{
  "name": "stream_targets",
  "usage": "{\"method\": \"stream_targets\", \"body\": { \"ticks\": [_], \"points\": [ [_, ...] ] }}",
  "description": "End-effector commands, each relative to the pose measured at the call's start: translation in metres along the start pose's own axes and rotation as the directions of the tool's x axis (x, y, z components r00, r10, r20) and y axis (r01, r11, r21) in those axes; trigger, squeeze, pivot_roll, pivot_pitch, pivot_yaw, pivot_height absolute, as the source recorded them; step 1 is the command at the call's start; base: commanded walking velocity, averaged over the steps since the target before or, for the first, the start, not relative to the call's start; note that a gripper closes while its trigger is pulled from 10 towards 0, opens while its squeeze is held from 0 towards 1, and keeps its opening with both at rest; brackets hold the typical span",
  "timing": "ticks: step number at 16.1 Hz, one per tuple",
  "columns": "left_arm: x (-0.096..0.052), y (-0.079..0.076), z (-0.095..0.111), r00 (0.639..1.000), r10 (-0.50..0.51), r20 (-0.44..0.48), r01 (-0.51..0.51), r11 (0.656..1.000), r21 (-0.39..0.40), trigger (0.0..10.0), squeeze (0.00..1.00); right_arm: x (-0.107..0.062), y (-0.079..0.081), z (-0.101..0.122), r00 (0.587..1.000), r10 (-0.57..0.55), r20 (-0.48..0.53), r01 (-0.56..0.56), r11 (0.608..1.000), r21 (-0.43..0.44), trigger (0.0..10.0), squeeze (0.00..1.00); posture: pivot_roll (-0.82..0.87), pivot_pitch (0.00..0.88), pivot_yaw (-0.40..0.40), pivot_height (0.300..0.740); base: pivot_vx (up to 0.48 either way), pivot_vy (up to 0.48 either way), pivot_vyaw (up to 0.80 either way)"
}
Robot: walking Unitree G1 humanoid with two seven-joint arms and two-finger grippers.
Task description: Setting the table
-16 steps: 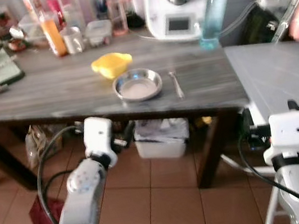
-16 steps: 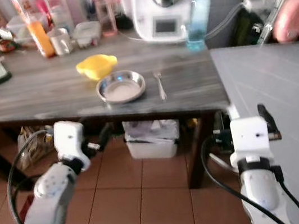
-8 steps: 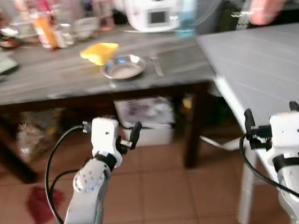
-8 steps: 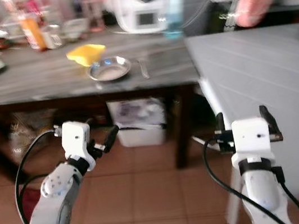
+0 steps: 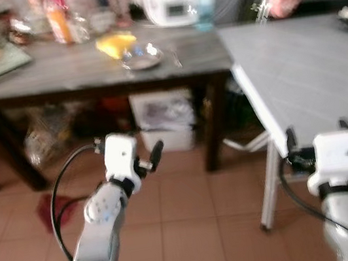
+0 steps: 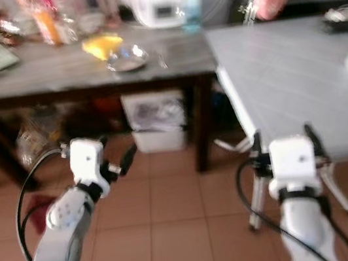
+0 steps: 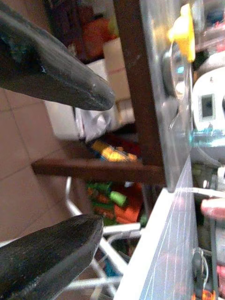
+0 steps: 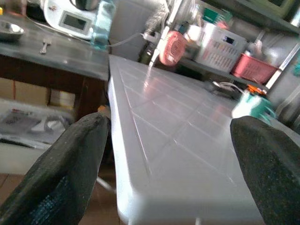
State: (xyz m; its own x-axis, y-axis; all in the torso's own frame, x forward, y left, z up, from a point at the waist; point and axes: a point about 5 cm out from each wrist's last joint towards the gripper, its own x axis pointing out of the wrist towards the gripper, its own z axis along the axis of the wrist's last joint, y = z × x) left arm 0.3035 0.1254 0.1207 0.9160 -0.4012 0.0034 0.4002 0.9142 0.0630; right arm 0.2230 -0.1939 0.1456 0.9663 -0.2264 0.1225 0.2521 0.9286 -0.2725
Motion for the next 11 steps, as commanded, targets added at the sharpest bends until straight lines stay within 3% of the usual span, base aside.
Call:
{"method": "stream_targets", "body": {
  "ticks": [1, 5, 11],
  "points": [
    [0.001, 0.000, 0.006, 1.000, 0.004, 0.022, -0.005, 1.000, 0.018, 10.0, 0.00, 0.003, -0.003, 0.006, 0.999, -0.009, 0.033, 0.010, 1.000, -0.005, 10.0, 0.00, 0.06, 0.072, -0.019, 0.740, 0.000, 0.000, 0.00],
    [0.002, -0.007, 0.006, 0.999, -0.023, 0.041, 0.022, 0.999, 0.033, 10.0, 0.00, 0.005, -0.004, 0.007, 0.999, -0.006, 0.036, 0.006, 1.000, -0.009, 10.0, 0.00, 0.06, 0.067, -0.024, 0.740, 0.000, 0.000, 0.00],
    [0.005, -0.013, 0.006, 0.997, -0.046, 0.054, 0.046, 0.999, 0.004, 10.0, 0.00, 0.006, -0.003, 0.007, 0.999, 0.001, 0.036, 0.000, 1.000, -0.015, 10.0, 0.00, 0.05, 0.059, -0.027, 0.740, 0.000, -0.331, 0.00]
  ]
}}
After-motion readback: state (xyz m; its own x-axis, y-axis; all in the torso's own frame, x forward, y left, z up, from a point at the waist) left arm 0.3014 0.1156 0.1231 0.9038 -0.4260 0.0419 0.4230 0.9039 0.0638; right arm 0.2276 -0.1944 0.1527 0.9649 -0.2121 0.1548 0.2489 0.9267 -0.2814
